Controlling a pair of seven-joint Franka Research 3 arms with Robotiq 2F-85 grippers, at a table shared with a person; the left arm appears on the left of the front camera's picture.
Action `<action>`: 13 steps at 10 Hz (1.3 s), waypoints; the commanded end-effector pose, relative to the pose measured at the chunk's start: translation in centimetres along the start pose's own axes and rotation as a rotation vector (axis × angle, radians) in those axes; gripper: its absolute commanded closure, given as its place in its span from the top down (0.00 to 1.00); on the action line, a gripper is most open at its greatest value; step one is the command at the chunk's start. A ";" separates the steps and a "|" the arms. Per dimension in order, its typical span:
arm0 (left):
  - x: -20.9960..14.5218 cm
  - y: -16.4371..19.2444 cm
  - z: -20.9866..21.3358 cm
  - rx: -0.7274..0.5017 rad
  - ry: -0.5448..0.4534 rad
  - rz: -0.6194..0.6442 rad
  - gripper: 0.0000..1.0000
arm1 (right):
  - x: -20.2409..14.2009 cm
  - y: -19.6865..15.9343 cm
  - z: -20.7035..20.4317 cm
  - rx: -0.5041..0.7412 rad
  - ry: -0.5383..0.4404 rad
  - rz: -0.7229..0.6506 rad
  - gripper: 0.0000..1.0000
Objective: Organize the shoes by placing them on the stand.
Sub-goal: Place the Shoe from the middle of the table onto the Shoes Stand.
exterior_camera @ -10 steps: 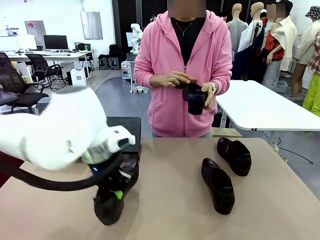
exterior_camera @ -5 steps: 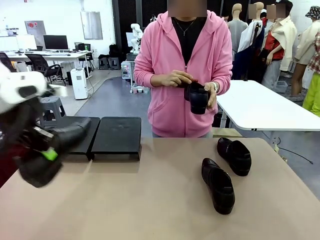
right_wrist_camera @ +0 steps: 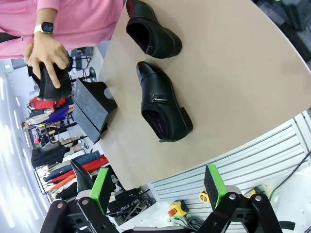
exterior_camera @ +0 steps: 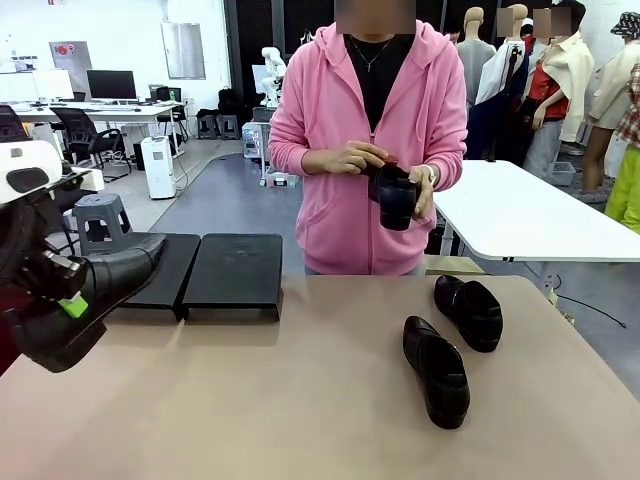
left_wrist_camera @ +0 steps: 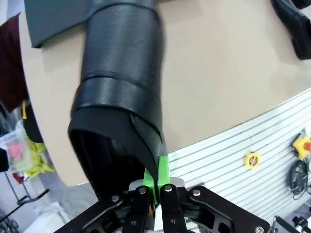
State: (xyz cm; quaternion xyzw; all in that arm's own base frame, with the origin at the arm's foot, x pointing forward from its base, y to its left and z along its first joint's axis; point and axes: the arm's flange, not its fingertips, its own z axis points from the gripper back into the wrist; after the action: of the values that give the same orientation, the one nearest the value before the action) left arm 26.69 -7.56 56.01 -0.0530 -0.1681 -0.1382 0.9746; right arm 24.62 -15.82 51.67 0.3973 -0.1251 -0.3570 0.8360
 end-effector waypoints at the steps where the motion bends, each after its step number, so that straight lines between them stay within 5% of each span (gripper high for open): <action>1: 2.9 4.3 -0.9 -0.067 0.117 0.007 0.00 | -0.1 0.4 0.2 0.017 0.002 -0.017 1.00; 3: 11.3 11.2 -4.8 -0.162 0.182 0.042 0.00 | -0.1 0.4 0.2 0.017 0.002 -0.017 1.00; 5: 17.7 15.4 -9.8 -0.106 0.070 0.013 0.00 | -0.1 0.4 0.2 0.017 0.002 -0.017 1.00; 10: 21.1 17.7 -15.1 0.333 -0.129 0.141 0.00 | -0.1 0.4 0.2 0.017 0.002 -0.017 1.00; 13: 21.6 17.0 -16.4 0.369 -0.111 0.125 0.00 | -0.1 0.4 0.2 0.017 0.002 -0.017 1.00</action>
State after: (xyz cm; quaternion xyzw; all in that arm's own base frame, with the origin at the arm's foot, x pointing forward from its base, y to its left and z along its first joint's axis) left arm 56.57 2.14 47.07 0.0949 -0.2454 -0.0466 0.9636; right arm 24.61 -15.82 51.68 0.3970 -0.1252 -0.3573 0.8361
